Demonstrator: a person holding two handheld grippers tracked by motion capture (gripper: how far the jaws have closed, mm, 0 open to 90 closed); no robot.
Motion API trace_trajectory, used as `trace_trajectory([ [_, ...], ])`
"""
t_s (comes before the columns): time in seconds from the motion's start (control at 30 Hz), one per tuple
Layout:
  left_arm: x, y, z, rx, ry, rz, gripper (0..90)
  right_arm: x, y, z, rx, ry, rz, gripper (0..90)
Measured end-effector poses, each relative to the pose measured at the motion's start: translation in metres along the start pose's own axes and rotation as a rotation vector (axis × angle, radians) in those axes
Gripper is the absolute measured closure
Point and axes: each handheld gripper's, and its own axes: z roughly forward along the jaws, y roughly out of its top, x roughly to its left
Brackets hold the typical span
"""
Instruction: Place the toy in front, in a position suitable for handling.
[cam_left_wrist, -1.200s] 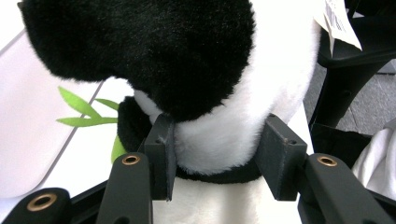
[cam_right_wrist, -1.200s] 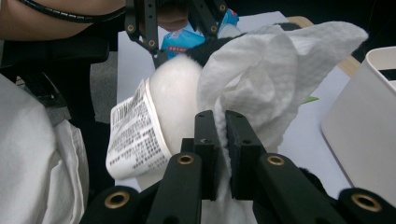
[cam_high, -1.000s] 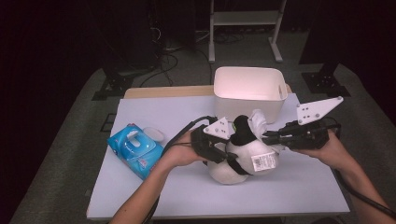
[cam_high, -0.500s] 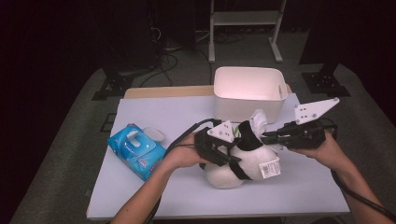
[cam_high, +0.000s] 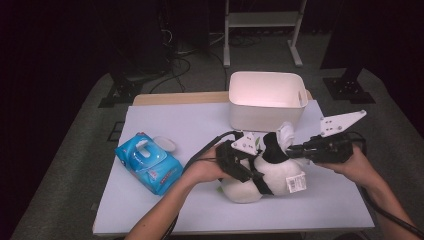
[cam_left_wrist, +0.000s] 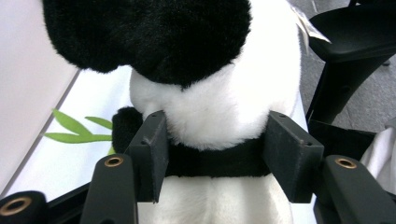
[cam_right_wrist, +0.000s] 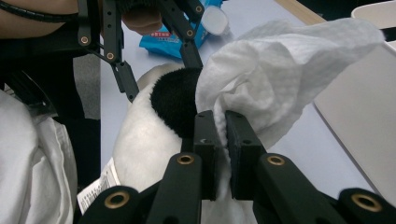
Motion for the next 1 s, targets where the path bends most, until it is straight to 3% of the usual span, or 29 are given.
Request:
trace_trajectory([
  [0.13,-0.002,0.007,0.008,0.021,-0.004,0.016,44.1,0.001,0.000,-0.003,-0.008,-0.011,0.001,83.1],
  [0.23,-0.004,0.010,0.013,0.025,-0.012,0.029,44.2,0.003,0.003,-0.004,-0.029,0.012,-0.007,83.2],
  [0.3,-0.005,0.015,0.020,0.043,-0.005,0.038,44.3,0.004,0.002,0.000,0.006,-0.003,-0.012,83.1],
  [0.43,-0.005,0.015,0.021,0.049,-0.023,0.029,42.9,-0.002,-0.014,-0.001,0.009,-0.003,0.031,83.1],
  [0.67,-0.004,0.005,0.015,0.061,-0.008,0.007,36.4,-0.009,-0.045,-0.009,-0.021,-0.003,0.111,83.1],
  [0.87,-0.004,-0.001,0.007,0.091,0.025,0.000,33.2,-0.007,-0.045,-0.013,0.008,-0.030,0.094,82.9],
  [1.0,-0.005,-0.001,0.015,0.095,0.028,0.009,34.2,-0.002,-0.037,-0.008,0.020,-0.041,0.061,82.9],
])
